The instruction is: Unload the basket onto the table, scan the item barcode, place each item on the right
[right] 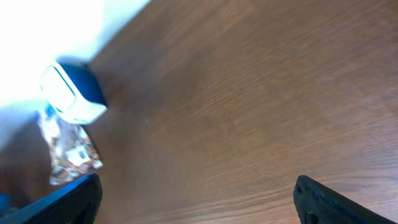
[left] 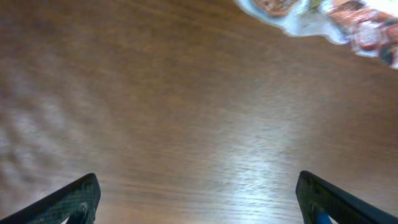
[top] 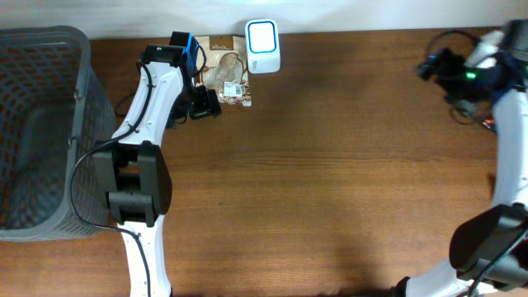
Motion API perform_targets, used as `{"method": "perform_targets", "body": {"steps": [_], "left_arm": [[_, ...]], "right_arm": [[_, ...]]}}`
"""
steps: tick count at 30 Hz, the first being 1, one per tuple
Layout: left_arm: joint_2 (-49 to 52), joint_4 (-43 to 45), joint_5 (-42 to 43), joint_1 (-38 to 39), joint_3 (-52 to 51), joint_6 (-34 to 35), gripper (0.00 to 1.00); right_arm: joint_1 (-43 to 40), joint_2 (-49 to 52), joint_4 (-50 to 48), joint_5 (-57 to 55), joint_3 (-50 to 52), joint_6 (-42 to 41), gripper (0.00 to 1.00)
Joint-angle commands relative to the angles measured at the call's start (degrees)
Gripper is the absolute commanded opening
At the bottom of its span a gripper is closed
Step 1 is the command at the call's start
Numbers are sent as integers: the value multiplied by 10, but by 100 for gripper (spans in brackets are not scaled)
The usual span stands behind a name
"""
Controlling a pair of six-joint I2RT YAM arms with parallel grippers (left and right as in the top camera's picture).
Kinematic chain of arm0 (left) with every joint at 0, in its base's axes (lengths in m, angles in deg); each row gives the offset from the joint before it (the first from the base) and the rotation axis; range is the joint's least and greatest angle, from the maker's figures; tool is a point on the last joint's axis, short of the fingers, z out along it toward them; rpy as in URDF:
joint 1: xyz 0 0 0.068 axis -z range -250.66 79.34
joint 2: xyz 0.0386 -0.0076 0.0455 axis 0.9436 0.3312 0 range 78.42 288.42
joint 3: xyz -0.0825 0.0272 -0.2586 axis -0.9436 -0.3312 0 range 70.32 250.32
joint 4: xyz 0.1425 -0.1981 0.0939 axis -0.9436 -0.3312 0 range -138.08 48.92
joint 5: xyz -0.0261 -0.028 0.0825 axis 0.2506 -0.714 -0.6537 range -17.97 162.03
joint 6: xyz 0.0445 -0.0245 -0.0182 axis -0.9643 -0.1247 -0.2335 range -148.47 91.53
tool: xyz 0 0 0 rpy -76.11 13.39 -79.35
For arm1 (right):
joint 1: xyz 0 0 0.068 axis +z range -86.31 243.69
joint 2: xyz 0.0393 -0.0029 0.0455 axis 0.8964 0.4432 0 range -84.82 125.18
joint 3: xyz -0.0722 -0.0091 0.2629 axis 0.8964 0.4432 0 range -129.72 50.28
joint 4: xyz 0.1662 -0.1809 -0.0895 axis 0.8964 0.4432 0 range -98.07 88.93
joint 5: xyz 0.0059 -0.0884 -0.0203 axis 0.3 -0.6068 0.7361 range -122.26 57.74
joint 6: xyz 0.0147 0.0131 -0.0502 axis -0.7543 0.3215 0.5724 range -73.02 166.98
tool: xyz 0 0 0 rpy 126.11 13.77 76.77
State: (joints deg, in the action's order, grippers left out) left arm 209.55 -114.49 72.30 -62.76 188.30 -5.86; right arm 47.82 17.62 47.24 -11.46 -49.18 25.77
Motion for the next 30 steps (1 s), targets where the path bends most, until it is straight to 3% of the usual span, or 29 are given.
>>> {"method": "perform_targets", "body": {"steps": [1, 5, 8, 15, 16, 18, 21, 23, 27, 30], "left_arm": [[-9, 85, 47, 0, 0, 6, 99], [3, 208, 44, 8, 0, -3, 93], [35, 253, 19, 8, 0, 13, 99], [130, 340, 34, 12, 0, 39, 100], [134, 348, 34, 12, 0, 39, 88], [137, 350, 34, 12, 0, 39, 41], [137, 347, 34, 12, 0, 39, 9], [135, 325, 34, 11, 0, 39, 0], [116, 216, 56, 12, 0, 39, 0], [92, 43, 182, 12, 0, 39, 0]], "right_arm": [[46, 2, -1, -101, 0, -1, 98], [70, 2, 0, -127, 0, -1, 98], [70, 2, 0, -127, 1, -1, 98], [70, 2, -1, -127, 16, -1, 98], [70, 3, -2, -127, 20, -1, 99], [70, 7, -2, -127, 22, -1, 99], [70, 21, -2, -126, 22, -1, 98], [70, 38, -2, -125, 22, -1, 99], [70, 52, -5, -124, 22, -1, 99], [70, 52, -12, -101, 22, -1, 98]]}}
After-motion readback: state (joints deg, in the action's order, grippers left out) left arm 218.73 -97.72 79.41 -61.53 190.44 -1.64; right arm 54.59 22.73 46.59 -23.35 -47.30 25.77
